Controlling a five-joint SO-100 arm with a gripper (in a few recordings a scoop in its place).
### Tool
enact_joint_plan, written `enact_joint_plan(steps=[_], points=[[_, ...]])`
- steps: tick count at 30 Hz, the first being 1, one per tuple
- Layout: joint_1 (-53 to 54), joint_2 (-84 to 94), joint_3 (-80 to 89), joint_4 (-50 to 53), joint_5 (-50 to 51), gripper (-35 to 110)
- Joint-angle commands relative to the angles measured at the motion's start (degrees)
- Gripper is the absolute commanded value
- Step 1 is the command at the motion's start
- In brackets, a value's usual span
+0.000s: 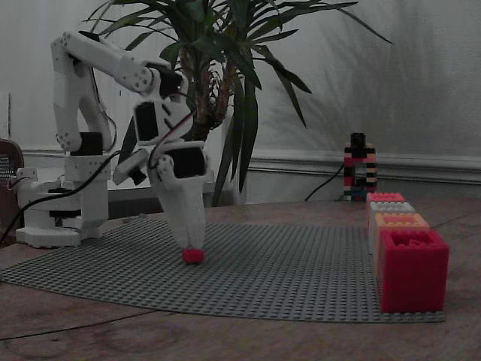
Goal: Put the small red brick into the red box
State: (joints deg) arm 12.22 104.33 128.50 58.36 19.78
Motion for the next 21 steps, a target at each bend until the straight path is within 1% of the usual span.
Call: enact_joint_plan(steps=[1, 12, 21], points=[[1.58, -0.44, -3.43, -0.79, 0.79, 20], [1.49, -5.36, -5.45, -1.76, 0.70, 18], [1.05, -5.89, -5.62, -2.20, 0.70, 4]])
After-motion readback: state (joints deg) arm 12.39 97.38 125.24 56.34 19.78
